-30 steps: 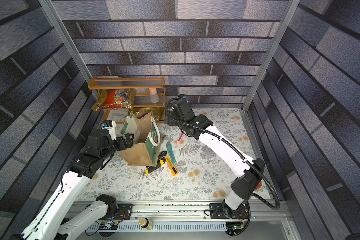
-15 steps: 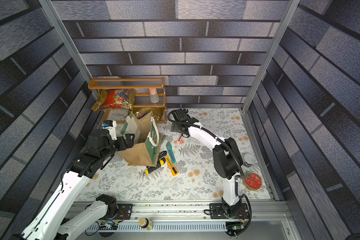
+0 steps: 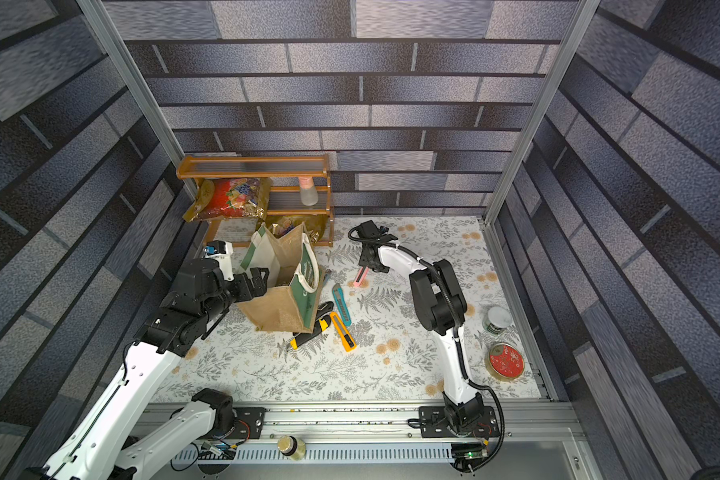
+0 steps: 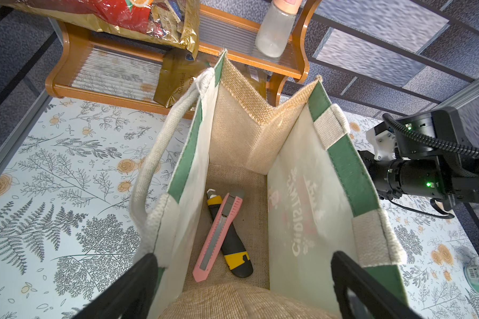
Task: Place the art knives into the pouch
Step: Move the utility knife at the center of the board.
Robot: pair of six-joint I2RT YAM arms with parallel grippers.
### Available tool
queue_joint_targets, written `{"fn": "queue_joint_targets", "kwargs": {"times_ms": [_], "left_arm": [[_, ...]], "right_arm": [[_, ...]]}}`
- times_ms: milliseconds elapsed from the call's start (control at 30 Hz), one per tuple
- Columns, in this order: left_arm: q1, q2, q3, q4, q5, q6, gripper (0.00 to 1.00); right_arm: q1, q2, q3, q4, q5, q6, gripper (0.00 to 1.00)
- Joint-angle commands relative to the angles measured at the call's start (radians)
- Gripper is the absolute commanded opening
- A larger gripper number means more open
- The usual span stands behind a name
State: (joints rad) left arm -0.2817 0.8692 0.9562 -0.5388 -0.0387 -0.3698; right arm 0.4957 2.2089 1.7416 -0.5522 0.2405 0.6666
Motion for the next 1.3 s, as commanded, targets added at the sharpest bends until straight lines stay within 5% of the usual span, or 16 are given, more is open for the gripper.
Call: {"fn": "queue_joint_targets", "kwargs": {"times_ms": [0, 1267], "left_arm": [[0.007, 0.005, -0.013, 0.012, -0.010, 0.000, 1.00], [0.029, 0.002, -0.027, 0.028, 0.014, -0.011, 1.00]], "right_arm": [[-0.018, 0.011, 0.004, 0.029, -0.069, 0.026, 0.59], [-0.021, 0.172, 0.152, -0.074, -0.010, 0.033, 0.46]]}}
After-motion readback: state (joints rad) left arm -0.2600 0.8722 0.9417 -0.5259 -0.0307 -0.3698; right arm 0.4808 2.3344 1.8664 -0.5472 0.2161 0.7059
